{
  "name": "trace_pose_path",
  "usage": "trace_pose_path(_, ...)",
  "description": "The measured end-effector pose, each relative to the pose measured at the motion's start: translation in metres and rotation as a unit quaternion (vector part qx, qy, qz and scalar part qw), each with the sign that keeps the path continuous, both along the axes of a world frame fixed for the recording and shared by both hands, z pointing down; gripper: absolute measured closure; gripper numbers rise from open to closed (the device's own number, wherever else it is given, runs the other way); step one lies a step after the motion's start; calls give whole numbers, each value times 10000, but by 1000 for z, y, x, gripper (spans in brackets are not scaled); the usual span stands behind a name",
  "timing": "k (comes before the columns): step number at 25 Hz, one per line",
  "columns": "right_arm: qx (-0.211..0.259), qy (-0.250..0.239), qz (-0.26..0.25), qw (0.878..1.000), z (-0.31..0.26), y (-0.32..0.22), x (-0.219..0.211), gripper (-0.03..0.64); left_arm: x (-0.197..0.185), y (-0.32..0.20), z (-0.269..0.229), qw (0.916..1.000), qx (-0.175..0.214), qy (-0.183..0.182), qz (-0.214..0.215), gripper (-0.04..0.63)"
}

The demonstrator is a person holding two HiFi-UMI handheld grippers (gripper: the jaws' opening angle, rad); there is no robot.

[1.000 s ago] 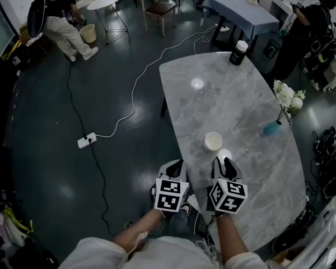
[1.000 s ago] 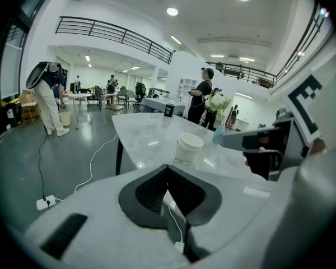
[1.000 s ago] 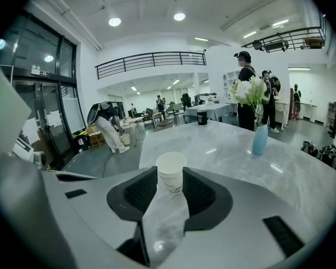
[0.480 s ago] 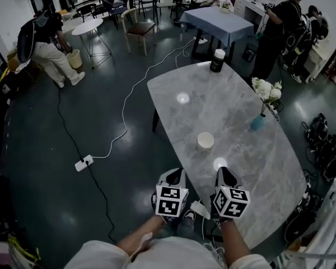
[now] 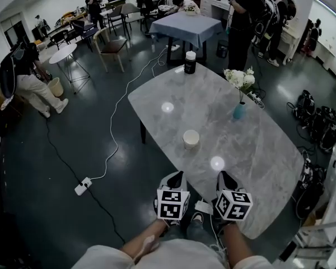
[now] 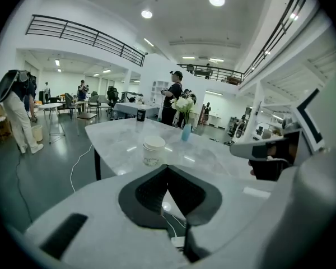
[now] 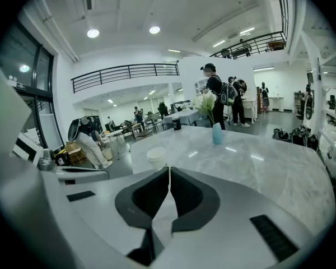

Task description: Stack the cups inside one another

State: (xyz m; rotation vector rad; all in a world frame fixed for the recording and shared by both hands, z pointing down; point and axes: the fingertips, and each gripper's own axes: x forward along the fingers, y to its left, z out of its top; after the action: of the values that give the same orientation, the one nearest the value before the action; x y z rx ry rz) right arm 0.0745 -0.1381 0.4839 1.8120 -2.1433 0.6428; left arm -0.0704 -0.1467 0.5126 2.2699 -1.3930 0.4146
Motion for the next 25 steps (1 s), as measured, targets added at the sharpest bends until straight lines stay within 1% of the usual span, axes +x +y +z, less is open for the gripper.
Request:
trace_pose_path(7,85,-34,399,9992,-6,24,39,601,39,17,-6,9994,36,39,329,600)
trace_pose_path(13,195,-104,520,9984,-13,47,68,601,64,36,-8,9994,10,1,346,600)
trace_pose_path(20,108,-160,391,9990,-7,79,107,601,101,73,-7,9995,0,-108,284,598)
trace_pose_path(25,137,-154,167,9996,-9,83,109,601,107,82,-9,9996,27,-196,210,600)
